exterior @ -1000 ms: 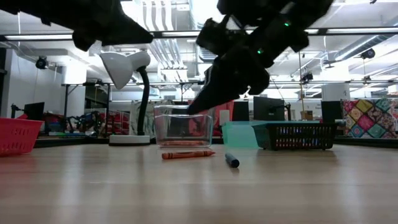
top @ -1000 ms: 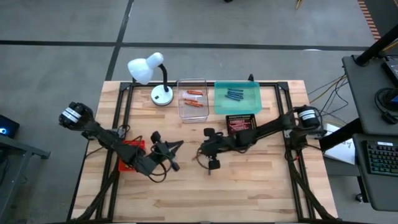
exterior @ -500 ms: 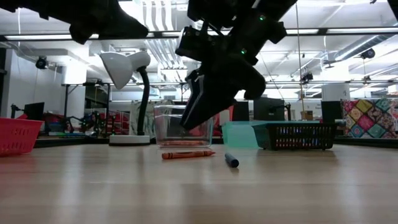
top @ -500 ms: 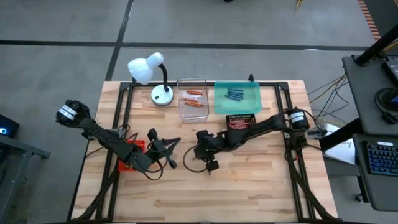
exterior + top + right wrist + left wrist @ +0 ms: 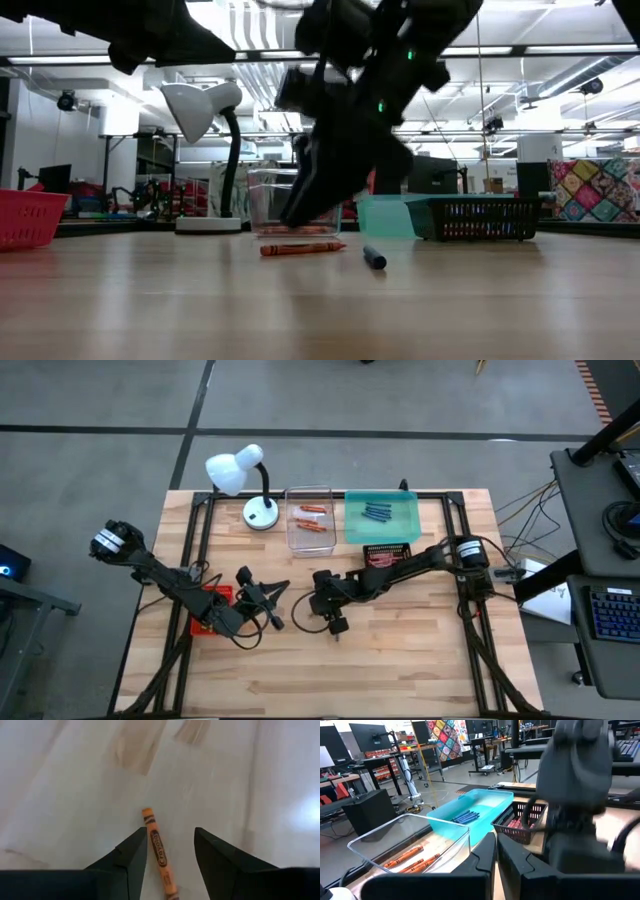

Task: Sort crayons
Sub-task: Put the orange crayon into the transparent bin

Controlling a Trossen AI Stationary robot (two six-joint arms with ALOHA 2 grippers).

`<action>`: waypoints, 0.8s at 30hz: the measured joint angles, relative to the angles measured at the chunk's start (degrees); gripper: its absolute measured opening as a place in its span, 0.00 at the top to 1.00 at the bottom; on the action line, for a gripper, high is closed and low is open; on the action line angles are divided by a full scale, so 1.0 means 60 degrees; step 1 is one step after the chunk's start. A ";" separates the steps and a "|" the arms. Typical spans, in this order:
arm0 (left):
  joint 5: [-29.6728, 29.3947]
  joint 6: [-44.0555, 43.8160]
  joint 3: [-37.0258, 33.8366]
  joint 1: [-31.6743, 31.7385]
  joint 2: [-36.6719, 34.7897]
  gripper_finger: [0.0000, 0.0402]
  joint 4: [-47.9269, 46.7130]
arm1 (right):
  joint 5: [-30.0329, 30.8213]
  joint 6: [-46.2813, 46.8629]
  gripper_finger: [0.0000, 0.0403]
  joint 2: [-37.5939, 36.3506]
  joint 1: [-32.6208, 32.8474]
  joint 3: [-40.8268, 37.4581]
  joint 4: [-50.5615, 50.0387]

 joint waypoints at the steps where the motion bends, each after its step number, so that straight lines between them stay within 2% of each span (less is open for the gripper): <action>1: 0.0000 0.0000 -0.0003 0.0000 0.0003 1.00 -0.0003 | 0.0005 -0.0005 0.62 0.0146 0.0000 0.0000 0.0047; 10: 0.0001 -0.0004 -0.0004 0.0000 0.0003 1.00 0.0017 | -0.0026 -0.0095 0.63 0.0777 -0.0084 0.0204 0.0061; 14: -0.0092 -0.0015 0.0013 0.0000 0.0003 1.00 -0.0001 | -0.0149 -0.0095 0.72 0.0781 -0.0215 0.0200 0.0028; 20: -0.1186 -0.0456 0.0292 -0.0171 -0.0223 1.00 0.0070 | -0.0390 -0.0130 0.94 0.0792 -0.0327 0.0197 0.0002; 24: -0.1694 0.0236 0.0478 -0.0477 -0.0621 1.00 0.0069 | -0.0470 -0.0135 0.96 0.0764 -0.0335 0.0189 0.0015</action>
